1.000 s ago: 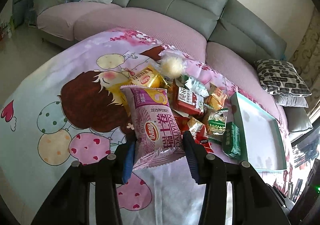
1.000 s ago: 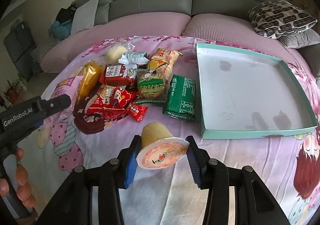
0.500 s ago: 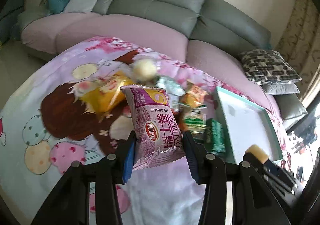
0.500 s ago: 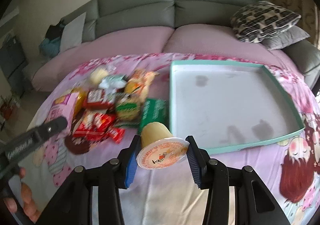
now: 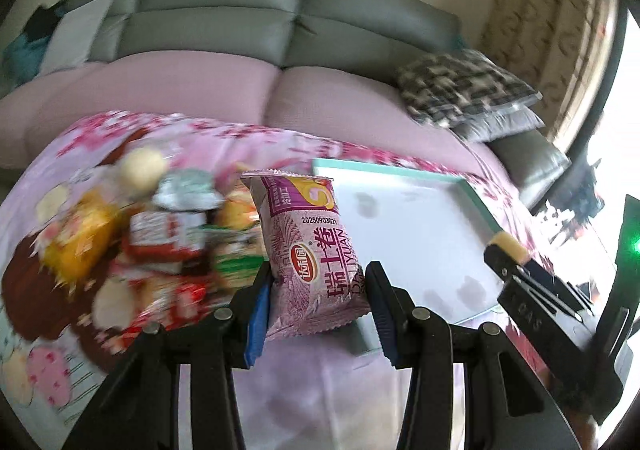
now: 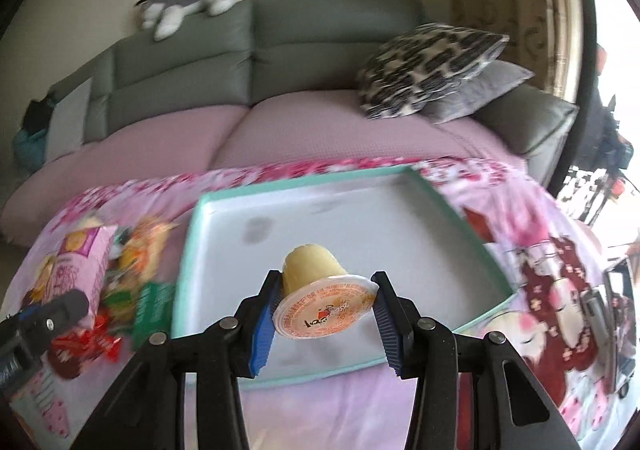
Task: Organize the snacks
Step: 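Carry the jelly cup and pink bag over the tray with both grippers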
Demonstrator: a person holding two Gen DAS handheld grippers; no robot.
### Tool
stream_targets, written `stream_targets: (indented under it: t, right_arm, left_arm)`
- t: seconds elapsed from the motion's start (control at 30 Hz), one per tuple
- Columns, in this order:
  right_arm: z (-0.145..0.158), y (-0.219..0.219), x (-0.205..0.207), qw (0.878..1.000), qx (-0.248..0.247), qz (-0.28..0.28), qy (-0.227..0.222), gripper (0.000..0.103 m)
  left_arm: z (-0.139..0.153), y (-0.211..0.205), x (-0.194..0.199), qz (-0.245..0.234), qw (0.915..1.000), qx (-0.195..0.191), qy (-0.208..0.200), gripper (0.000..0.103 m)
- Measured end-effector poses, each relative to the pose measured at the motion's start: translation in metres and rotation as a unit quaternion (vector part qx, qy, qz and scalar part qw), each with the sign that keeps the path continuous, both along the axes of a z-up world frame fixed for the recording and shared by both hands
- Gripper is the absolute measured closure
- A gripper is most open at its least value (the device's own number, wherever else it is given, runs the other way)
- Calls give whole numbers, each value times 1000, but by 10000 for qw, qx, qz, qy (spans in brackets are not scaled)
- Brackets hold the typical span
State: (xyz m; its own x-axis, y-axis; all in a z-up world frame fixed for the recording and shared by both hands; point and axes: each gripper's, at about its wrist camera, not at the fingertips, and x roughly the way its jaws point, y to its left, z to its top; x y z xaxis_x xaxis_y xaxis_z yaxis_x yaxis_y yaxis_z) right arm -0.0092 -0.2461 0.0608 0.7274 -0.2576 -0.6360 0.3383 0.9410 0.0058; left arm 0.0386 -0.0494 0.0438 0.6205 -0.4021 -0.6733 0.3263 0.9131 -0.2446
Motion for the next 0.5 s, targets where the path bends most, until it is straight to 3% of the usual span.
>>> stream_targets:
  t: [0.5]
  right_arm:
    - [-18, -99, -6, 9930, 357, -1118, -164, 55]
  left_arm:
    - [-17, -100, 28, -834, 9954, 476, 20, 56]
